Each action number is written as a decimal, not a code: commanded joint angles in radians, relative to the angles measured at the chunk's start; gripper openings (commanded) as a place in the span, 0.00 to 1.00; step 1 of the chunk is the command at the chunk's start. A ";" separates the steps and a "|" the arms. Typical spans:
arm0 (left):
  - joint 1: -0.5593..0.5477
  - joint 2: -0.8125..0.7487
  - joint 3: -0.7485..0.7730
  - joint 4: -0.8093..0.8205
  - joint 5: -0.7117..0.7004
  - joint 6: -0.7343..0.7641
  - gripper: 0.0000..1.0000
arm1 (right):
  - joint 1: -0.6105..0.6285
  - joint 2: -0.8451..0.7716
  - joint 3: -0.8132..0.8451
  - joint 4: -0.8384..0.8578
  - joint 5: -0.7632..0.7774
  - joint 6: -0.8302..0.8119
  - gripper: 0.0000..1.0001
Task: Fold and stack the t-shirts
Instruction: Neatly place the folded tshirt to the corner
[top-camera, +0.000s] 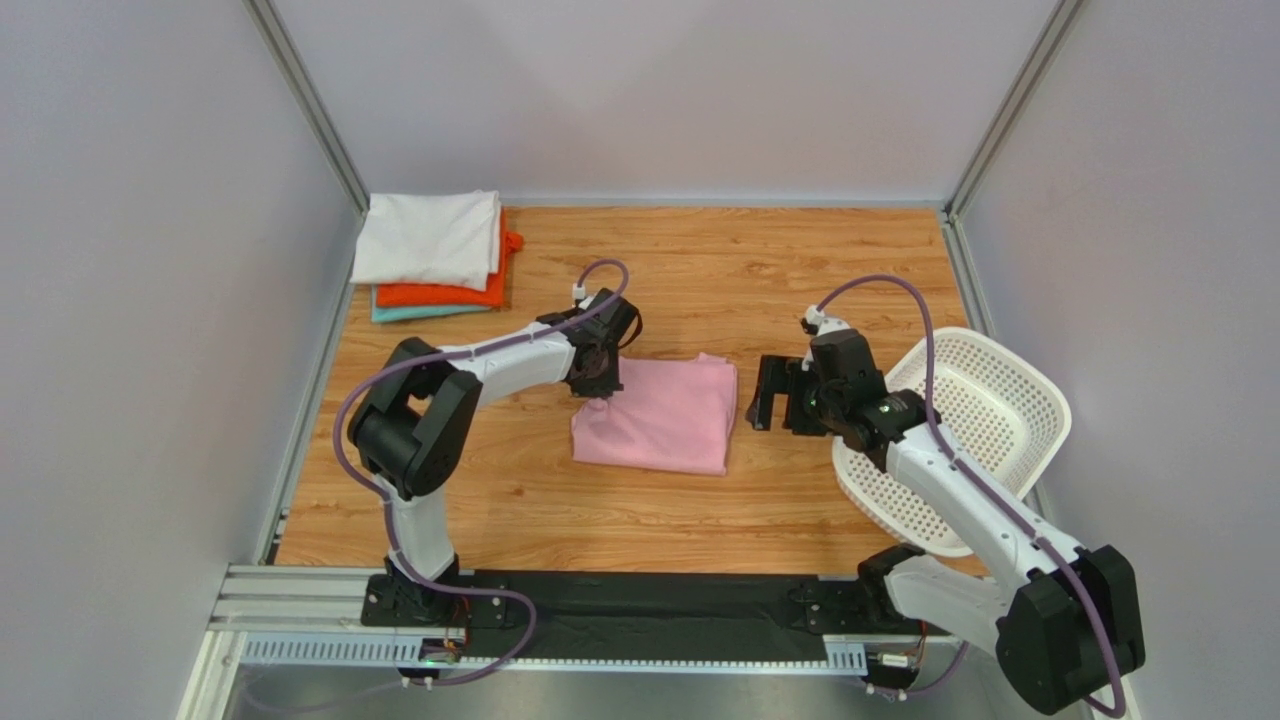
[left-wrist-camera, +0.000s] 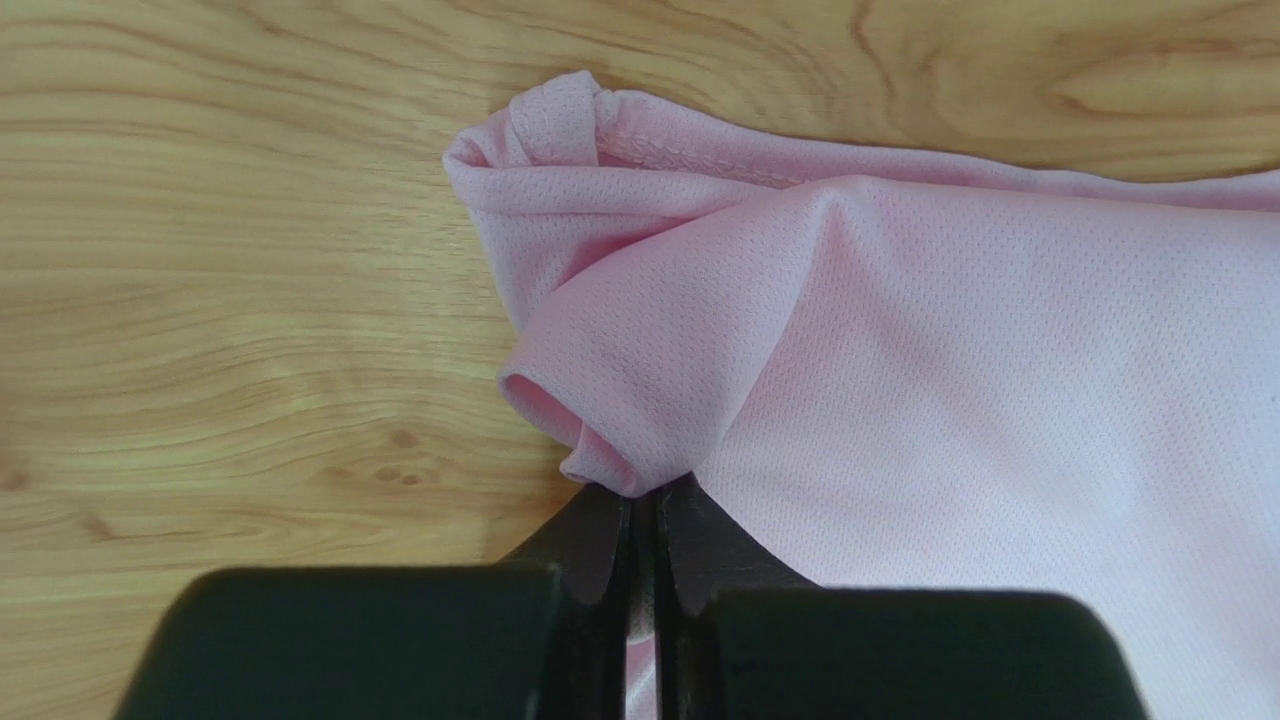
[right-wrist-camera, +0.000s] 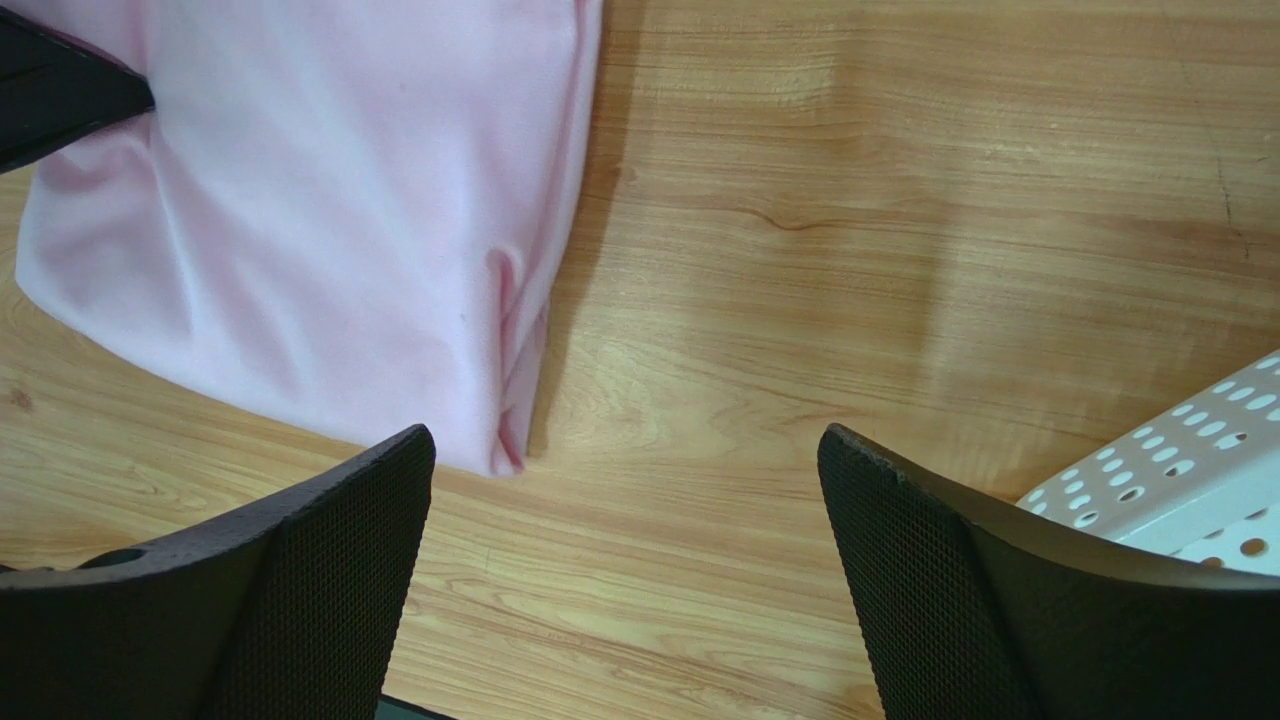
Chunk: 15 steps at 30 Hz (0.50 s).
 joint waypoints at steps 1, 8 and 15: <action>0.006 0.006 0.045 -0.115 -0.170 0.079 0.00 | -0.014 -0.003 -0.008 0.021 -0.006 -0.021 1.00; 0.016 -0.036 0.138 -0.114 -0.467 0.212 0.00 | -0.025 -0.019 -0.015 0.023 -0.003 -0.027 1.00; 0.091 -0.037 0.179 0.024 -0.569 0.432 0.00 | -0.034 -0.019 -0.015 0.021 0.000 -0.032 1.00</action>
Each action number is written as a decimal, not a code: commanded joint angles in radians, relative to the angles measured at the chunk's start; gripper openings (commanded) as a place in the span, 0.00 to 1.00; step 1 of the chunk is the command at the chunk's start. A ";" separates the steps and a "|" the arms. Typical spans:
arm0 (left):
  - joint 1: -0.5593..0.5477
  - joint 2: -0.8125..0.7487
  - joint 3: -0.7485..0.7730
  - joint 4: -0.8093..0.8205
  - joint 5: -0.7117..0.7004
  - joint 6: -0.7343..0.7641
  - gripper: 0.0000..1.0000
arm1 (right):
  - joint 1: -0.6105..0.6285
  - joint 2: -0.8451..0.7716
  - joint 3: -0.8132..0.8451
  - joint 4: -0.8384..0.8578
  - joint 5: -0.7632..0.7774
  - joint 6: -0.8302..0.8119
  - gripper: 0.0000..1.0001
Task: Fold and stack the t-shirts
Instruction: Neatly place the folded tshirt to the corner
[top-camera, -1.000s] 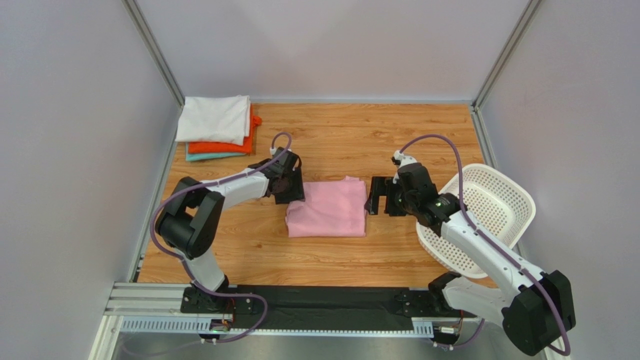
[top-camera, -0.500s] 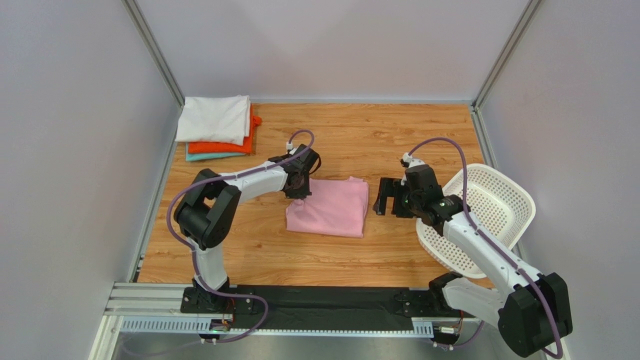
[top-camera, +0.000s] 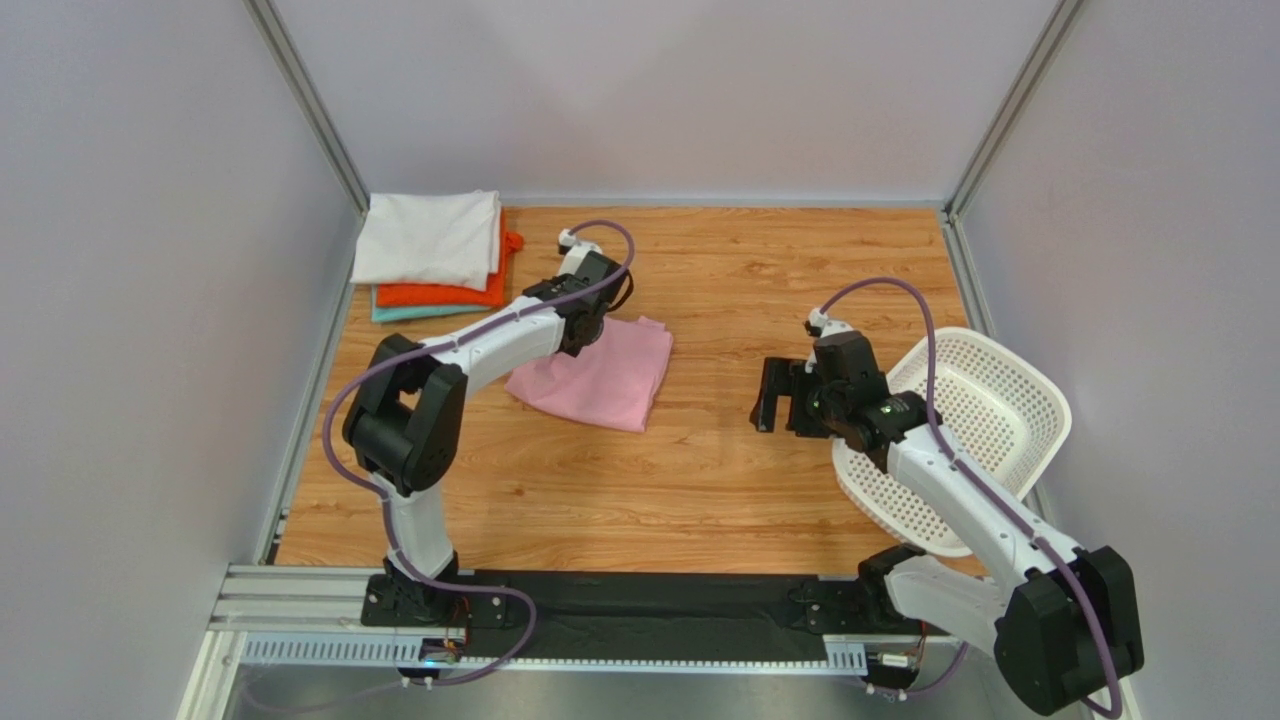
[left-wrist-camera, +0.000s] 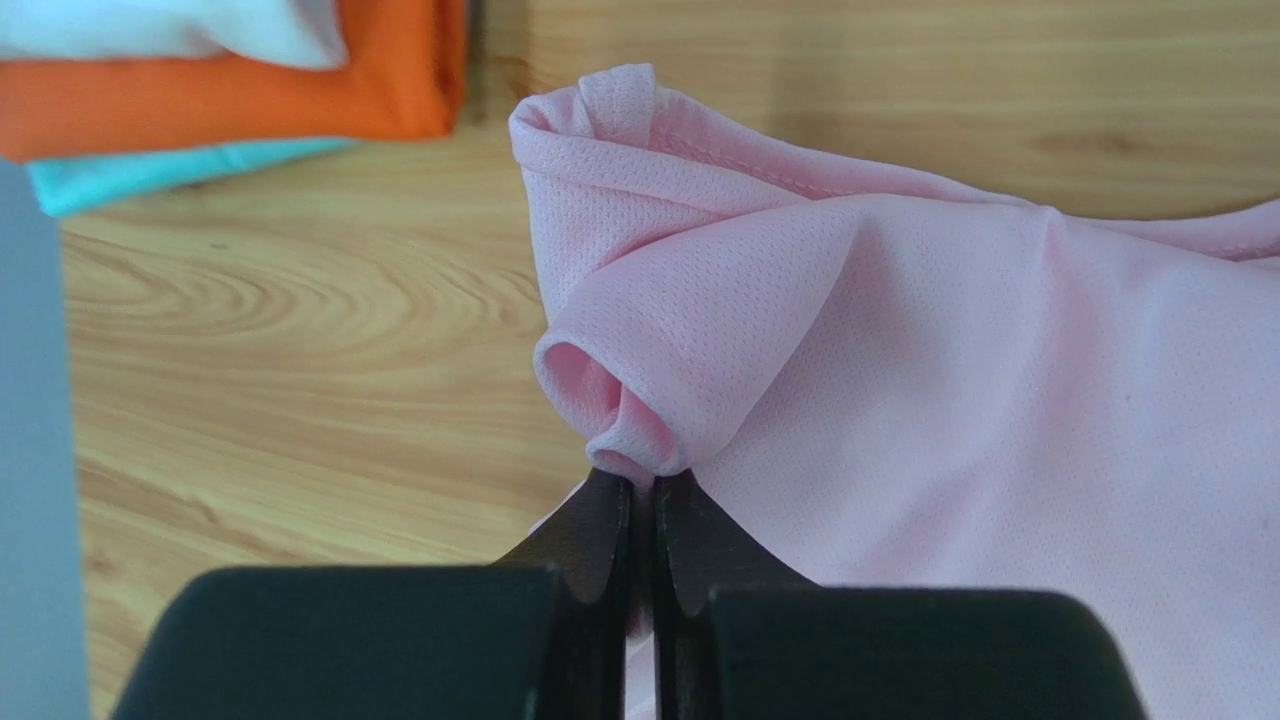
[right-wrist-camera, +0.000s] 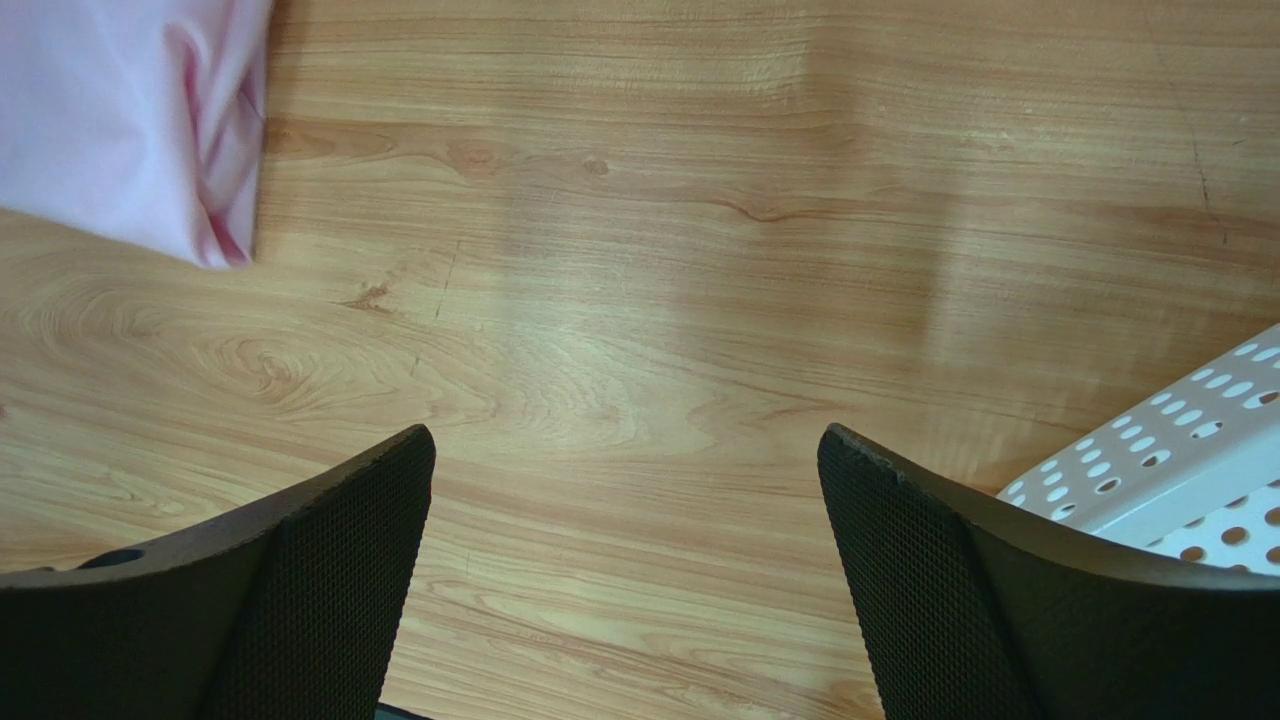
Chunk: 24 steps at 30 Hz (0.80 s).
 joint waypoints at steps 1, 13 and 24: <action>0.055 -0.043 0.025 0.118 -0.087 0.184 0.00 | -0.010 -0.013 0.001 0.020 0.003 -0.021 1.00; 0.224 -0.002 0.130 0.438 -0.028 0.616 0.00 | -0.023 0.021 0.002 0.020 0.026 -0.020 1.00; 0.284 0.098 0.339 0.469 -0.024 0.834 0.00 | -0.037 0.070 0.009 0.023 0.060 -0.021 1.00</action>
